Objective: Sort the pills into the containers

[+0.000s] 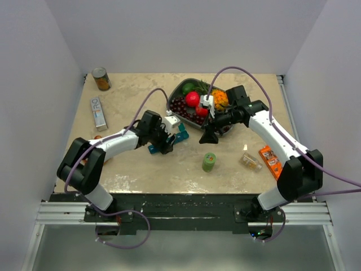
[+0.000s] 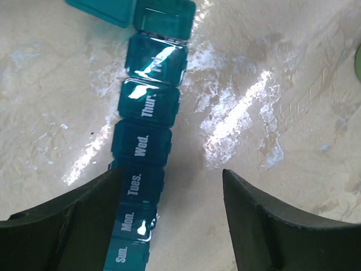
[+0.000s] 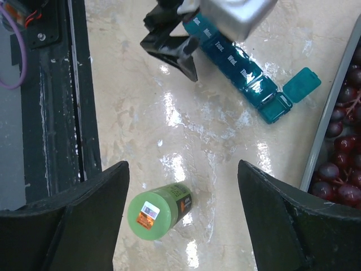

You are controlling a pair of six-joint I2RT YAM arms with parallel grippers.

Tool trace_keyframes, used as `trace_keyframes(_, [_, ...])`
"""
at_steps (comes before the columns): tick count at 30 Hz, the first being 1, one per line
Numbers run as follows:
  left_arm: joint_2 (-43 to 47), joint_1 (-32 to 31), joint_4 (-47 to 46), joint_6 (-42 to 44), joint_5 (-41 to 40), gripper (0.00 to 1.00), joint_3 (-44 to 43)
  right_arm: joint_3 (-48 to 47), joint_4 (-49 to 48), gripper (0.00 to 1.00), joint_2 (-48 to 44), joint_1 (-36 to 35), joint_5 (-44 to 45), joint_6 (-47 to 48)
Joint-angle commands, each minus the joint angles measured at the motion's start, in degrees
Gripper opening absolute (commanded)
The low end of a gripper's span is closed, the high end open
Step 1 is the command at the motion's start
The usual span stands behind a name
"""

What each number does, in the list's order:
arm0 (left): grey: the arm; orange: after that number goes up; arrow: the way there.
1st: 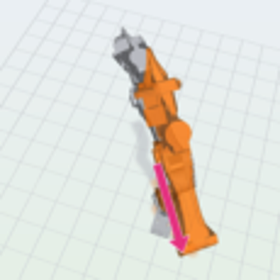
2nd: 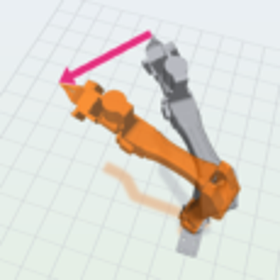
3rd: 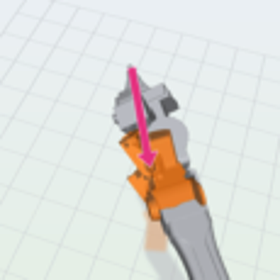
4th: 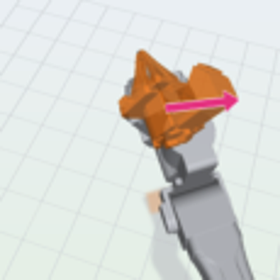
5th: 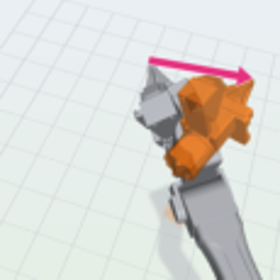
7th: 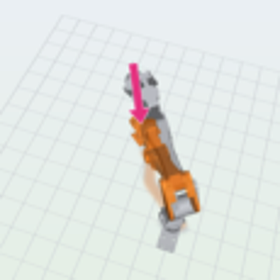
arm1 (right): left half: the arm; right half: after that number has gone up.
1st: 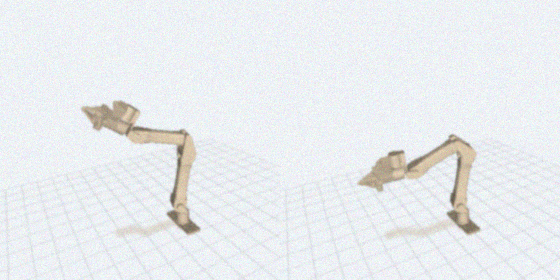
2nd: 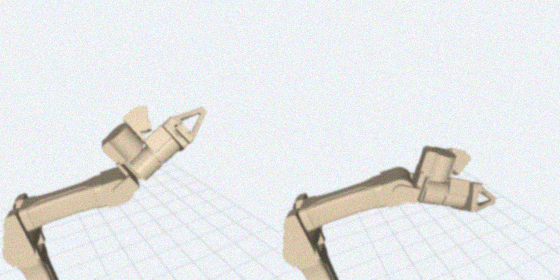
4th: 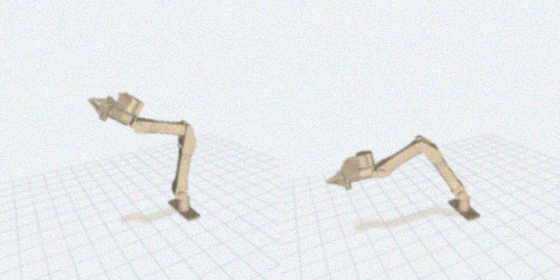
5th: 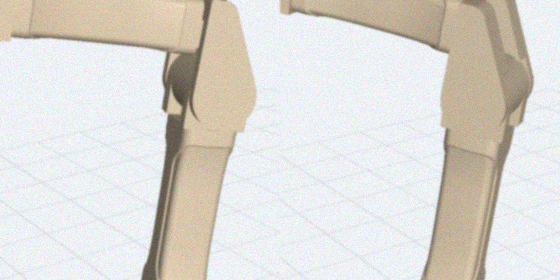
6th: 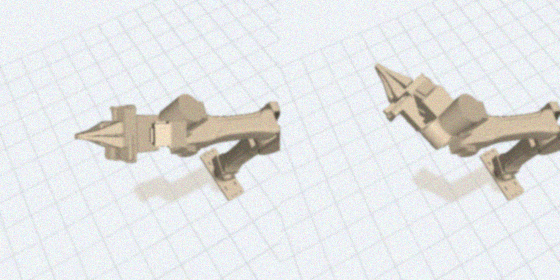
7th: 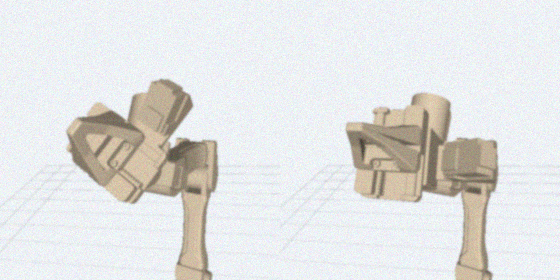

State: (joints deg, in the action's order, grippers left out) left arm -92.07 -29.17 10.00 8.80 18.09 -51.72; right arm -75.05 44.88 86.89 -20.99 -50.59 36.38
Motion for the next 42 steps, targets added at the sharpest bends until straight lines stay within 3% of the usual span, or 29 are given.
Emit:
trace_keyframes(1, [-2.32,-2.90,0.37,5.35,-7.18,0.74,-3.64,1.21,-2.69,0.81,-1.73,0.78,-3.20,-1.05])
trace_keyframes(6, [-3.82,-4.58,-0.68,6.32,-13.33,0.70,-4.00,2.36,-3.75,0.83,-2.69,1.13,-3.38,-1.66])
trace_keyframes(18, [-4.07,-5.20,-2.18,9.48,-14.48,0.67,-3.99,3.50,-4.54,0.84,-3.13,1.39,-3.73,-1.84])
trace_keyframes(26, [-8.39,-5.20,1.42,10.80,-13.00,0.50,-5.84,4.38,-5.15,0.85,-3.92,1.66,-3.64,-2.10])
trace_keyframes(32, [-7.25,-5.29,4.06,8.00,-10.44,0.22,-5.06,4.56,-5.16,0.85,-4.10,1.83,-3.55,-2.10])
trace_keyframes(42, [7.07,-8.53,5.65,-3.96,-10.18,0.12,5.40,5.08,-5.51,0.85,-3.66,2.01,-3.90,-1.93])
